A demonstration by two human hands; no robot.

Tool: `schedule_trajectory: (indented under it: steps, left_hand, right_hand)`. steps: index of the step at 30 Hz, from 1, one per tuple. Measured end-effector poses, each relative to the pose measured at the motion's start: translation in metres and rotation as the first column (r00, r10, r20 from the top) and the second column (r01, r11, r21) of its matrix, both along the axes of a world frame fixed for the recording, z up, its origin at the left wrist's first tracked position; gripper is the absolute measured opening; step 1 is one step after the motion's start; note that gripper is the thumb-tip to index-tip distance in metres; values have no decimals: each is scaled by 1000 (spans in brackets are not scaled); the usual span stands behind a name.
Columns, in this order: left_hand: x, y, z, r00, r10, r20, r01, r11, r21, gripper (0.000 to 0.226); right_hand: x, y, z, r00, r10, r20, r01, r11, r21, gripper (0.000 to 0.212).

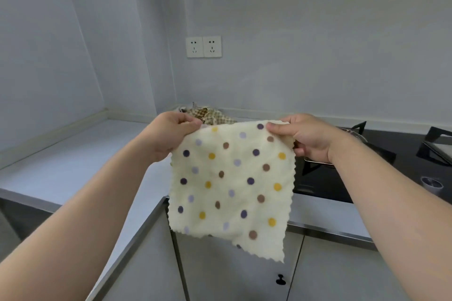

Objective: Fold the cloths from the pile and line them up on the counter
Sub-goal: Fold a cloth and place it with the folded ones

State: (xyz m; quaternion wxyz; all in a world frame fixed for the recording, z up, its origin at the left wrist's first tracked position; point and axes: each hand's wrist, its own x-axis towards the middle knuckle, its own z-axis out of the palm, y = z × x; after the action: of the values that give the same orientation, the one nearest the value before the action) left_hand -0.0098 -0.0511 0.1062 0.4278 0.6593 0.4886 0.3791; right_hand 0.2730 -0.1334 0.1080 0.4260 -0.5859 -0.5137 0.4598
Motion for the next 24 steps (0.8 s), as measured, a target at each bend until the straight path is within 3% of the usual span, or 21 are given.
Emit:
schedule_trajectory:
  steps: [2,5,7,9,12,14,16,19,21,24]
  left_hand:
    - [-4,19,-7,997,-7,-71,2,997,-74,20]
    - [0,42,-11,993,29,-111,-31,999,-18,13]
    - [8,50,-5,988,126,-88,-115,985,127,10]
    - [15,52,4,974,226,26,-223,926,306,12]
    - [17,45,9,960,252,126,-279,798,534,13]
    - [15,38,-5,978,178,113,-210,810,548,14]
    - [11,31,-34,993,110,-49,-65,834,547,19]
    - [2,16,-83,941,-34,-337,197,865,461,17]
    - [-5,8,-106,898,-111,-425,294,871,393,13]
    - [-12,-2,-118,867,-113,-486,316,878,360,13]
  right_hand:
    - [2,19,-6,994,-63,90,65,998,-20,13]
    - [-1,41,-9,952,-166,257,162,986,36,11]
    - [-3,53,-8,938,-281,203,243,951,190,13]
    - [-4,58,-2,897,-413,159,303,835,460,8]
    - [-7,45,-2,819,-522,238,196,644,739,12]
    - [-5,32,-17,799,-500,332,80,637,767,13]
    - [1,22,-41,744,-420,519,-47,743,668,16]
    - [13,8,-77,605,-188,773,-171,918,357,21]
    - [18,-2,-94,578,-49,814,-182,965,187,23]
    - [23,-11,-104,615,52,787,-174,982,71,22]
